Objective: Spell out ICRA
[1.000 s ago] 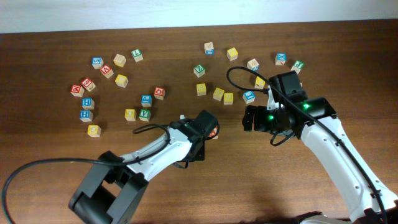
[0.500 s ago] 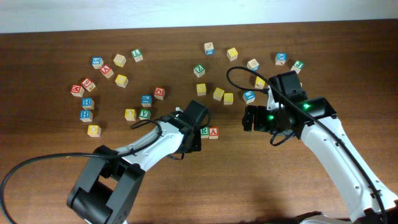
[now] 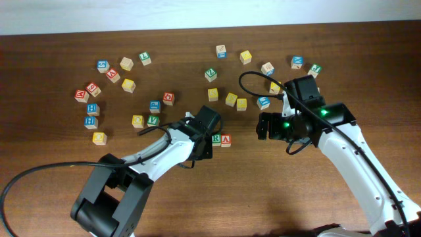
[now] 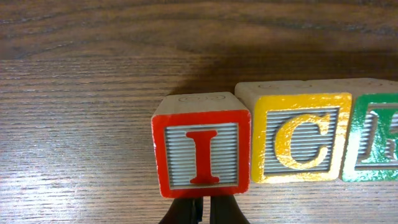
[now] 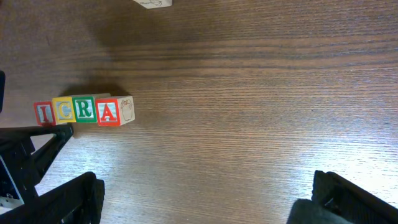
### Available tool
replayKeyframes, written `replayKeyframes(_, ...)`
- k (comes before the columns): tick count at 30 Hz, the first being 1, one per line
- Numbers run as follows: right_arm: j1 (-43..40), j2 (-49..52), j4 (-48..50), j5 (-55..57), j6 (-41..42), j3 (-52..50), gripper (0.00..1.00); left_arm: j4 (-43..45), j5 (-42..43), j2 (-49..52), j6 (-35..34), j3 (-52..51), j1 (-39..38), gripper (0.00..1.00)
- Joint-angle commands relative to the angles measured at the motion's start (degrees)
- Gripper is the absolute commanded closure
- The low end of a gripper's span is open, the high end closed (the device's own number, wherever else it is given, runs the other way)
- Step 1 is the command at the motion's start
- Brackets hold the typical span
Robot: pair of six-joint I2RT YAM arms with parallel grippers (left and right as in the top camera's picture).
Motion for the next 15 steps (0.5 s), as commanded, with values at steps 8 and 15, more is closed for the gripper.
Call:
replayKeyframes(8, 0.04, 0.09, -0.04, -0.33, -0.81, 0.42, 0.01, -0.5, -0.5, 0.57, 0.74, 0.35, 0.2, 1.0)
replayKeyframes(15, 0.04, 3.91, 5.09, -1.66, -0.57, -3.23, 0.46, -16.55, 0.09, -7.74, 0.76, 10.91, 6.56, 1.0)
